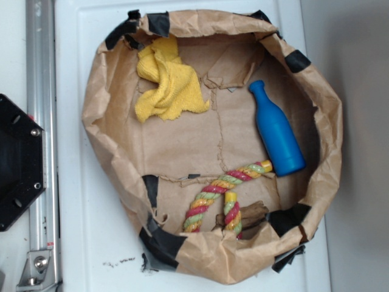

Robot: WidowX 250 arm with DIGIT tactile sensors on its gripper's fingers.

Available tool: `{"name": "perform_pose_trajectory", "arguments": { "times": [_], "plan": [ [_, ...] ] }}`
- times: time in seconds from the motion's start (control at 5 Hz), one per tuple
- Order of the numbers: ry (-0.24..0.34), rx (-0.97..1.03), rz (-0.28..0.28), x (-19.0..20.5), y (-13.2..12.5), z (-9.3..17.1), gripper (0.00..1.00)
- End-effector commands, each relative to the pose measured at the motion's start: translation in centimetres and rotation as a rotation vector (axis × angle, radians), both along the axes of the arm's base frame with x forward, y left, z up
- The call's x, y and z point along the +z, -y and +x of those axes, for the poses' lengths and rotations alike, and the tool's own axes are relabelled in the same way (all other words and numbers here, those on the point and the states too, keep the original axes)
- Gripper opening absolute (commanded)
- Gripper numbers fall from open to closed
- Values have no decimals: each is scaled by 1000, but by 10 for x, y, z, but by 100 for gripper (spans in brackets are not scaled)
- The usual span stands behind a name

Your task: Grab the yellow cloth.

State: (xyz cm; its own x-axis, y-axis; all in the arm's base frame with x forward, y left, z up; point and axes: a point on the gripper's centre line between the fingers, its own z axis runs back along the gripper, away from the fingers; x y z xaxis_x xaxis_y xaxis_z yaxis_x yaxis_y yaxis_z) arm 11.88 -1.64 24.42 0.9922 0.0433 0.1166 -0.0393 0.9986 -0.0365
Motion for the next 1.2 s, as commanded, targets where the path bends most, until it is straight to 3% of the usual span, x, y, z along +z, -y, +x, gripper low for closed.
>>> {"name": "perform_pose_trajectory", "arguments": {
  "times": [0.0,0.2,0.4,0.6,0.8,1.0],
  "plan": [
    [0,0,0,0,0,0,100],
    [13,175,-39,-17,-22,39,100],
    [93,357,-89,-32,-38,86,100],
    [89,575,-142,-68,-54,124,100],
    [77,816,22,-110,-60,133,100],
    [51,942,47,-139,-59,129,100]
  ]
}}
